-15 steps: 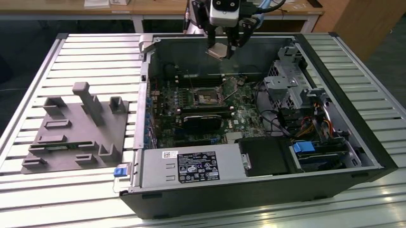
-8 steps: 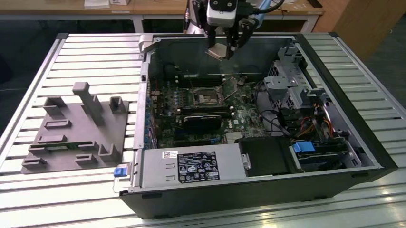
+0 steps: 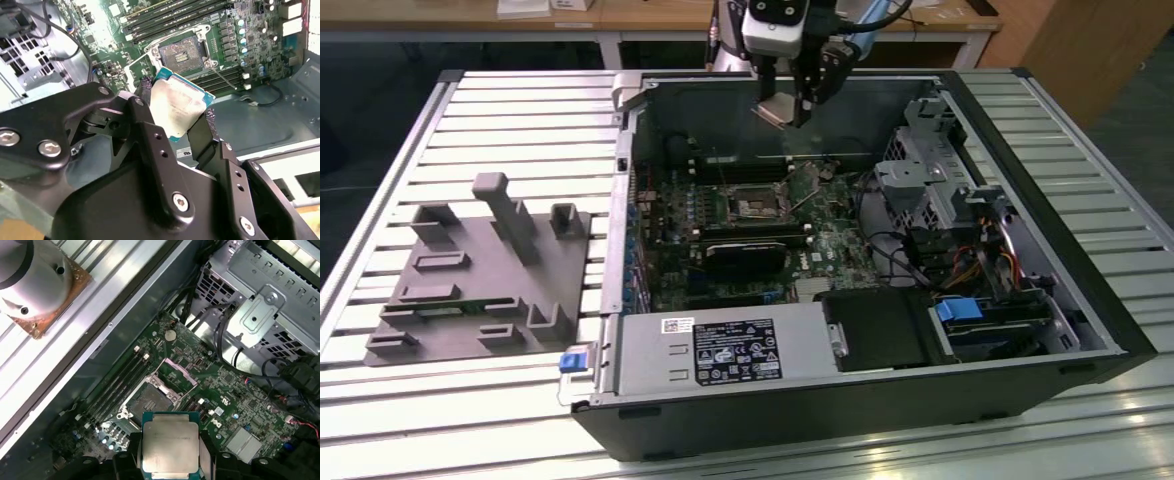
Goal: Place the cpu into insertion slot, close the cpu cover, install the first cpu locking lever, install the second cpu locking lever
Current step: 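Place the cpu into insertion slot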
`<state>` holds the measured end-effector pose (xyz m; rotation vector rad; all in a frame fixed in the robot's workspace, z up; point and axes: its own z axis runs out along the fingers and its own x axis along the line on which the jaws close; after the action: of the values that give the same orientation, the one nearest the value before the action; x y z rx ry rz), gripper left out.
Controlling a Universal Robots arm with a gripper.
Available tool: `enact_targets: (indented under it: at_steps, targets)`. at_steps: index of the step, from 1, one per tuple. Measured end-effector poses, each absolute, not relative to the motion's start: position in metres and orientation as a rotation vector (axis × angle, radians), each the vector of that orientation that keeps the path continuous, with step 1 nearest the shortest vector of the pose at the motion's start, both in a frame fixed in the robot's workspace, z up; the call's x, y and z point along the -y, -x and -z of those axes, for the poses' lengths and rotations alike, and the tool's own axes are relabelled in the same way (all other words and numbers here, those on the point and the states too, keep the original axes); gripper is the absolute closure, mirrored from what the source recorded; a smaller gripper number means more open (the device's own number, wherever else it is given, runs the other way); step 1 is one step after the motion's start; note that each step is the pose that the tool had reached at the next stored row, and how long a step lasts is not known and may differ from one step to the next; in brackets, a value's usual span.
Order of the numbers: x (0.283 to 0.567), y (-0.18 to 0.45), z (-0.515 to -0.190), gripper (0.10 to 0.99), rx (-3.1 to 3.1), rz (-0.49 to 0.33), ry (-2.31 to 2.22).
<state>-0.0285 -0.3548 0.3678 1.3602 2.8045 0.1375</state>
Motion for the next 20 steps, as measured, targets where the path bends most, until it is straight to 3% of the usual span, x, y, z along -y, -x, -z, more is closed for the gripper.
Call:
enact_targets:
  at_steps: [20]
  targets:
    - [0.3547,0.0297,-0.3646,0.545,-2.641,-0.132,-1.639]
